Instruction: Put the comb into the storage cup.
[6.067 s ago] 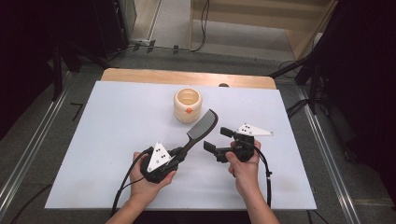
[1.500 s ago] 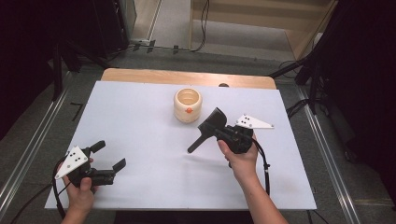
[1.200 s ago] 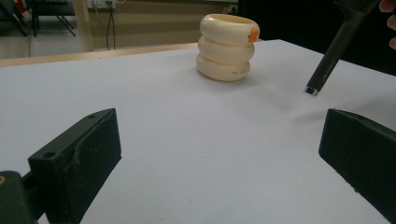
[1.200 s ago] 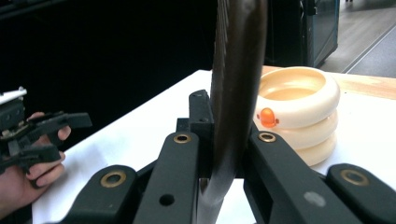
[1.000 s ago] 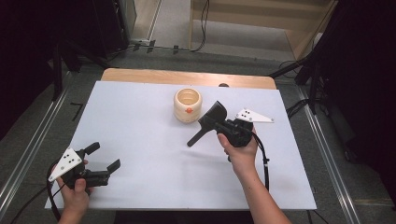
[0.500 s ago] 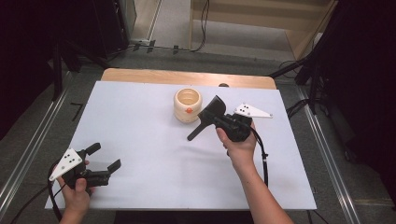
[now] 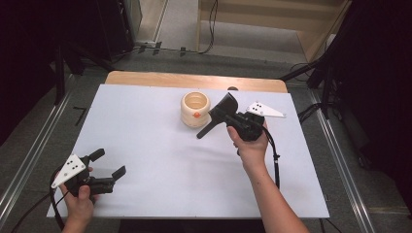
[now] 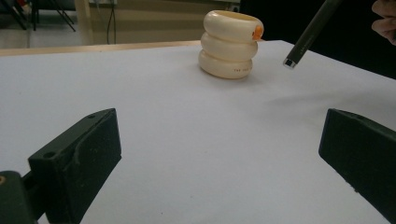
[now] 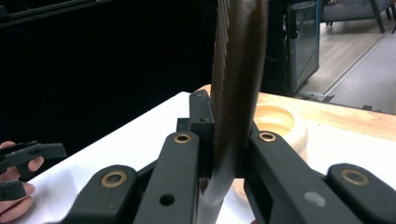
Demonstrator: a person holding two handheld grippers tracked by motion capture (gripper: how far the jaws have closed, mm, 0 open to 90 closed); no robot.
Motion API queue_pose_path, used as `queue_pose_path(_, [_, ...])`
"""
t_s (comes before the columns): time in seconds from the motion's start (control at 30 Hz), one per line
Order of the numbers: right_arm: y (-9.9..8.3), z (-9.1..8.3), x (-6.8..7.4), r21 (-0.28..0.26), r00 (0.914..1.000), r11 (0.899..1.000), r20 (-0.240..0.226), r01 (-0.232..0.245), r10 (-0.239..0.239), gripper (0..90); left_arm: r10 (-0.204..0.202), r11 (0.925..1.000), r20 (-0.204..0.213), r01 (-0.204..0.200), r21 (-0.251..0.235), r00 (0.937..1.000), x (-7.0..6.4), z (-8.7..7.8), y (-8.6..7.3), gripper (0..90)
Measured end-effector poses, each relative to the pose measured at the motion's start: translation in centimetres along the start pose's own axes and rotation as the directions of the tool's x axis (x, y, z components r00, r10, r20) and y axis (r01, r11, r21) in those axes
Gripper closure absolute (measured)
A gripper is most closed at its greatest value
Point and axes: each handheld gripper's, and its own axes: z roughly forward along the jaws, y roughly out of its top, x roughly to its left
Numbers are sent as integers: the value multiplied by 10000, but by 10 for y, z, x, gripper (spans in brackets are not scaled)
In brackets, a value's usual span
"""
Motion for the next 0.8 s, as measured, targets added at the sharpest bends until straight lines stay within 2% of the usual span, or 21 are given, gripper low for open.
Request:
queue_pose_path(0.17, [3,1,-4,-104,9997,9997,91,237,-236,839,37,10000,-20,-37,-22,10000,0,0,0,0])
queue_pose_path(0.37, [7,3,-7,-279,9999,9995,116,126,-123,839,72,10000,-16,-72,7,10000,0,0,0,0])
queue_pose_path(0.8, [19,9,-11,-531,9997,9983,115,230,-224,838,117,9999,-24,-117,7,9999,-1,0,0,0])
